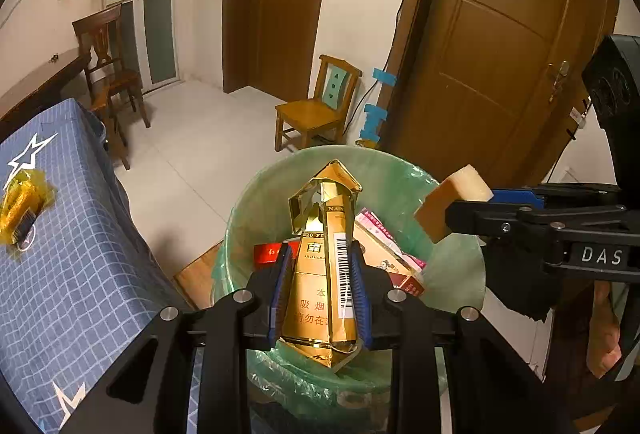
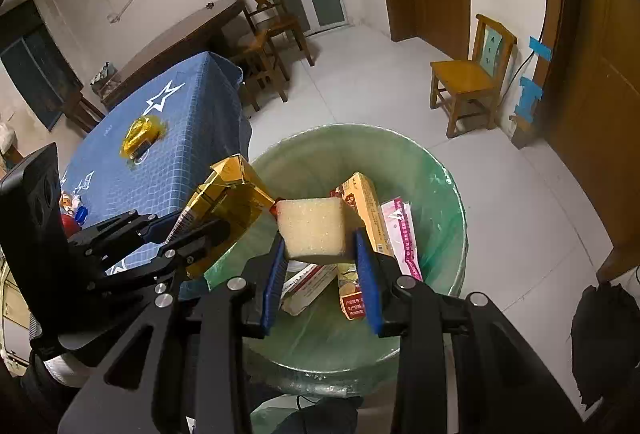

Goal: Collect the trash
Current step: 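Carry the gold pack and beige sponge with both grippers over the bin, then open both grippers to drop the pack and sponge into the bin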

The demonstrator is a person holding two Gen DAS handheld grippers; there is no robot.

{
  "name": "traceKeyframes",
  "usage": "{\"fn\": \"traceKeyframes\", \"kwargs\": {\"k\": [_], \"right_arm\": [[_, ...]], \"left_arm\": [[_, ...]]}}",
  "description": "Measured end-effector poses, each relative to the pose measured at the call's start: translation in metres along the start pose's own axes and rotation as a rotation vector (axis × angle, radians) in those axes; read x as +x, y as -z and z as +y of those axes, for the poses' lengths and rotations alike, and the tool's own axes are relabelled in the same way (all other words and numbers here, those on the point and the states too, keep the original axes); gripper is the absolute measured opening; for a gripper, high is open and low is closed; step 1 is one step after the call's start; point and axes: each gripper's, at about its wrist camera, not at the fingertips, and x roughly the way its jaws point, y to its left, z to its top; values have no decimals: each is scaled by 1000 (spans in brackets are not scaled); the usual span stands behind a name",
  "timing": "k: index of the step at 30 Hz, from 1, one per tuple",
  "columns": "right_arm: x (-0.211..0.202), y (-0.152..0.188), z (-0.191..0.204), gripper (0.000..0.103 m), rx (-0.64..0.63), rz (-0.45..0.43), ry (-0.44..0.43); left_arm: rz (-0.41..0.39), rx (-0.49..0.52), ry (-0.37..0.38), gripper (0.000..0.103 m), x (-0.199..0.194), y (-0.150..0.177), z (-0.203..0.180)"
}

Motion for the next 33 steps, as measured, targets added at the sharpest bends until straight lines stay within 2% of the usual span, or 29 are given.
{"fn": "traceKeyframes", "kwargs": {"k": [33], "right_arm": [[3, 2, -9, 33, 10, 5, 2]], "left_arm": [[-2, 11, -15, 30, -11, 12, -4]]}}
